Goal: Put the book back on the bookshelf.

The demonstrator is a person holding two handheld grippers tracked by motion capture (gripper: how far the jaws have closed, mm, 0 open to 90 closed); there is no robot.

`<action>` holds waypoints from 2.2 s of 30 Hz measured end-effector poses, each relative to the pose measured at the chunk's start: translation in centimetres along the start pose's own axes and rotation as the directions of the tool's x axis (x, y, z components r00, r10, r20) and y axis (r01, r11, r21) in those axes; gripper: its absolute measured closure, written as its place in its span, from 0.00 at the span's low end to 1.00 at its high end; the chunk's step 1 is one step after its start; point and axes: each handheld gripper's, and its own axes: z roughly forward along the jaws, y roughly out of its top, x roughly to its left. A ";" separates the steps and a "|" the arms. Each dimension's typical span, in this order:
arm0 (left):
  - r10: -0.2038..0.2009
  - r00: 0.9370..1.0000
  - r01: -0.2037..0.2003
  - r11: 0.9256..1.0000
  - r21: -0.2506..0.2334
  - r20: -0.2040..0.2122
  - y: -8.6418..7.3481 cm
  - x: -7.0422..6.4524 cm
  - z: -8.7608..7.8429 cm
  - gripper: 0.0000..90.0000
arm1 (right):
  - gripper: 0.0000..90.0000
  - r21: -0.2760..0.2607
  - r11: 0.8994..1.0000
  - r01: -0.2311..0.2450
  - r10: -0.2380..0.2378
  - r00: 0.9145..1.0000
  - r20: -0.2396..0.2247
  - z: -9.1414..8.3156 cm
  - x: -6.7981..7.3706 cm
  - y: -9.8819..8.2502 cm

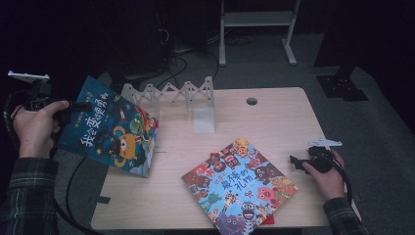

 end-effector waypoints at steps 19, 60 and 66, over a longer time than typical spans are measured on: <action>-0.026 0.998 0.028 0.999 0.034 -0.056 3.1 -0.4 2.9 0.92 | 0.14 0.000 1.000 0.000 0.000 1.000 0.002 -0.2 0.5 -0.2; -0.078 0.976 0.094 0.993 0.069 -0.204 7.9 0.6 7.2 0.92 | 0.13 -0.003 1.000 0.006 -0.006 1.000 0.001 0.2 0.7 0.1; -0.085 0.969 0.106 0.991 0.077 -0.233 8.6 0.8 7.5 0.92 | 0.14 0.000 1.000 0.001 -0.001 1.000 0.001 0.2 0.8 0.1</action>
